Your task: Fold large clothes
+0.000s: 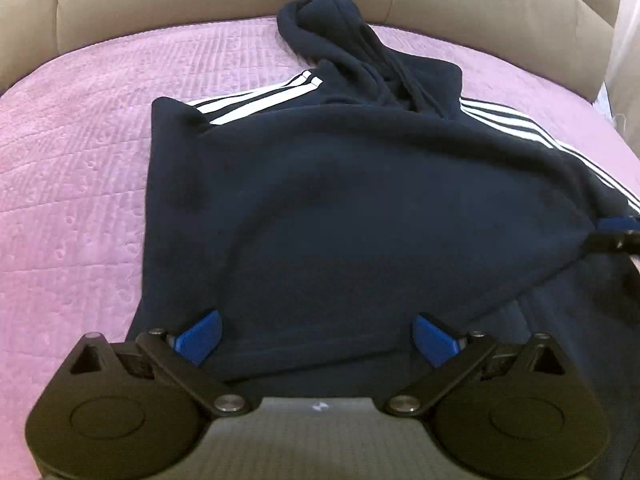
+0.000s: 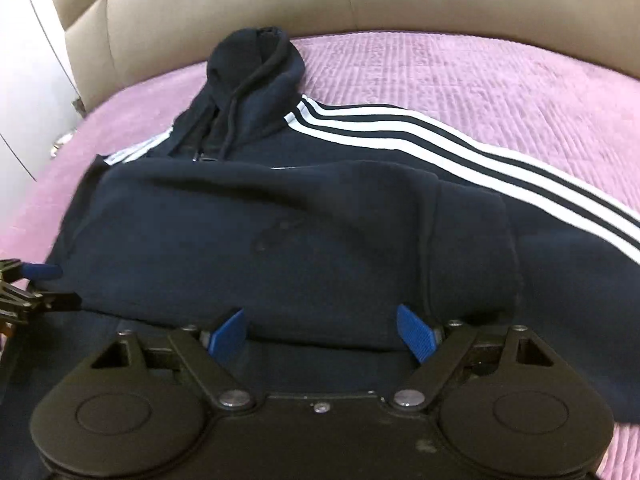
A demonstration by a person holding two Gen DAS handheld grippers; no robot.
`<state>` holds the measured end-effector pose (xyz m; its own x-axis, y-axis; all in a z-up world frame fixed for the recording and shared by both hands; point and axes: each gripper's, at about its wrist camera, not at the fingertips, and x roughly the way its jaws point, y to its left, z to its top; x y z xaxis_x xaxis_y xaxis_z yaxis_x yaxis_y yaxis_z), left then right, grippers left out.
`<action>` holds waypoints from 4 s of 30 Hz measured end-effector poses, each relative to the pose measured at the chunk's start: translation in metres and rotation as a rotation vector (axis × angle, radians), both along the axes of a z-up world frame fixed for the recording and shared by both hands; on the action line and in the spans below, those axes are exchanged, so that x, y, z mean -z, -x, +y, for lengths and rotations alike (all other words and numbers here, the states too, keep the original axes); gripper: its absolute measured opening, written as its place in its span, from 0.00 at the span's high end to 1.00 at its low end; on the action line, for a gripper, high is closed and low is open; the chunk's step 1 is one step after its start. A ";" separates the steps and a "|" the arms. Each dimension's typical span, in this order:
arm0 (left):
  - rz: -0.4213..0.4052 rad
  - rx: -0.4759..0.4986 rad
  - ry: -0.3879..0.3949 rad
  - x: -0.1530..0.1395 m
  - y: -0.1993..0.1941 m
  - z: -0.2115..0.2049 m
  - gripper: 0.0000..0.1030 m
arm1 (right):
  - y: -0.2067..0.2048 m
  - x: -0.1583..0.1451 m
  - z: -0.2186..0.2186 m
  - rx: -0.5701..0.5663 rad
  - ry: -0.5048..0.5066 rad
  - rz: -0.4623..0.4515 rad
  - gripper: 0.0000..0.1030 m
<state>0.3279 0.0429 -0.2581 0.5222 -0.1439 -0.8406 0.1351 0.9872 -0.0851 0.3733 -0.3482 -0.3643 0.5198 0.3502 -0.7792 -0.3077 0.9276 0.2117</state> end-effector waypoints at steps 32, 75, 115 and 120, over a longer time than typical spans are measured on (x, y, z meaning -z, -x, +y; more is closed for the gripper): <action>0.083 -0.086 0.143 -0.076 -0.015 -0.053 0.00 | 0.087 0.052 -0.402 1.069 -0.535 -0.341 0.09; -0.142 -0.311 0.395 -0.095 0.077 0.139 0.00 | 0.045 -0.018 0.201 -0.160 -0.248 -0.397 0.92; -0.057 -0.045 -0.080 0.039 -0.020 0.062 0.00 | -0.037 -0.075 -0.029 0.361 -0.116 -0.169 0.16; -0.104 0.075 -0.063 0.013 0.004 0.052 0.00 | 0.013 -0.081 0.011 0.058 0.131 -0.167 0.04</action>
